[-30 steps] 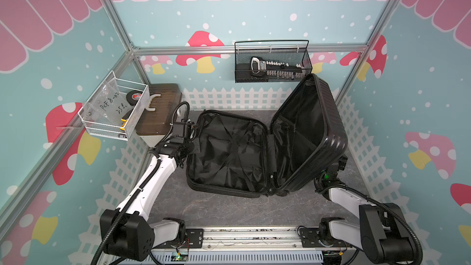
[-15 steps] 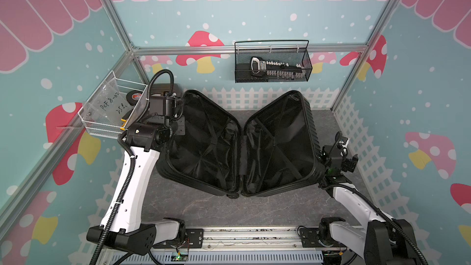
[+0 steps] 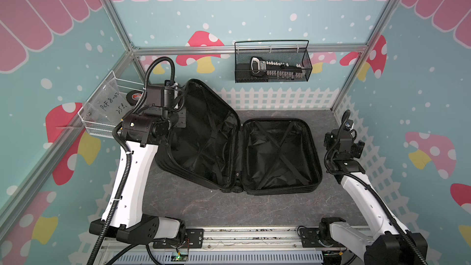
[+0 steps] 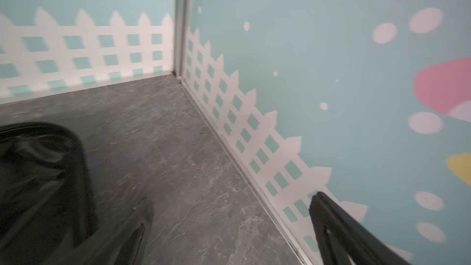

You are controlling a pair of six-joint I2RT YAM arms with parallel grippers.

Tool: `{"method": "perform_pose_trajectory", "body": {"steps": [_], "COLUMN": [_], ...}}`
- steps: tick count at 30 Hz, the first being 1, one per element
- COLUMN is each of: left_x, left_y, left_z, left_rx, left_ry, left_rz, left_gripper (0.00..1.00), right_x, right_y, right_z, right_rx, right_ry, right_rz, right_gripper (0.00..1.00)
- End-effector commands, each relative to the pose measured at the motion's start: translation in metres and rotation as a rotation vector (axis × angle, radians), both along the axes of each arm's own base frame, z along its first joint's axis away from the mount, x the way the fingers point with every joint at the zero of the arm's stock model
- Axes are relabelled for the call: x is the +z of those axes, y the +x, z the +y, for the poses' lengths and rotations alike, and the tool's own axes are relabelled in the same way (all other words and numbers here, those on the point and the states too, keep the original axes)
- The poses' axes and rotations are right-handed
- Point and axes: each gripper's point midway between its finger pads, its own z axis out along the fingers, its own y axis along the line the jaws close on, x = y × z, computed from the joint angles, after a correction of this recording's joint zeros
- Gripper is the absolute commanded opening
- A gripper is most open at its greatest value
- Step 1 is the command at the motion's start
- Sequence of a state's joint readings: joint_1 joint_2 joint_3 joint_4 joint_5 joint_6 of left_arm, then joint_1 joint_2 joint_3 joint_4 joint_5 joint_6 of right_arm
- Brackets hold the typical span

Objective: Close the suitcase zippers
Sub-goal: Close the suitcase at the center of the board.

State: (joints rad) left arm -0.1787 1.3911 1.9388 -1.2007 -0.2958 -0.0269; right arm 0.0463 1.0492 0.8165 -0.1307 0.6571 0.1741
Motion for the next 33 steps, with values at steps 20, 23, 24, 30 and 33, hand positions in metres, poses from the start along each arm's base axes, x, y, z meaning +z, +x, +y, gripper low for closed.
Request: {"method": "perform_pose_trajectory", "body": {"steps": [20, 23, 24, 30, 33], "left_x": [0.08, 0.084, 0.086, 0.105, 0.112], "left_y": [-0.001, -0.002, -0.002, 0.001, 0.004], "left_z": [-0.021, -0.039, -0.05, -0.112, -0.146], "left_rx": [-0.024, -0.048, -0.072, -0.131, -0.167], "left_ry": [-0.168, -0.171, -0.174, -0.128, -0.108], "left_rz": [-0.274, -0.274, -0.274, -0.316, -0.336], "left_gripper": [0.0, 0.0, 0.0, 0.0, 0.0], "right_x": [-0.179, -0.179, -0.179, -0.164, -0.155], "right_y": [0.008, 0.007, 0.007, 0.002, -0.001], "right_z": [0.081, 0.102, 0.109, 0.136, 0.151], "right_rx": [0.323, 0.394, 0.417, 0.475, 0.505], "right_ry": [0.49, 0.594, 0.629, 0.793, 0.836], "right_rz": [0.546, 0.514, 0.494, 0.371, 0.329], "right_gripper": [0.22, 0.08, 0.04, 0.0, 0.0]}}
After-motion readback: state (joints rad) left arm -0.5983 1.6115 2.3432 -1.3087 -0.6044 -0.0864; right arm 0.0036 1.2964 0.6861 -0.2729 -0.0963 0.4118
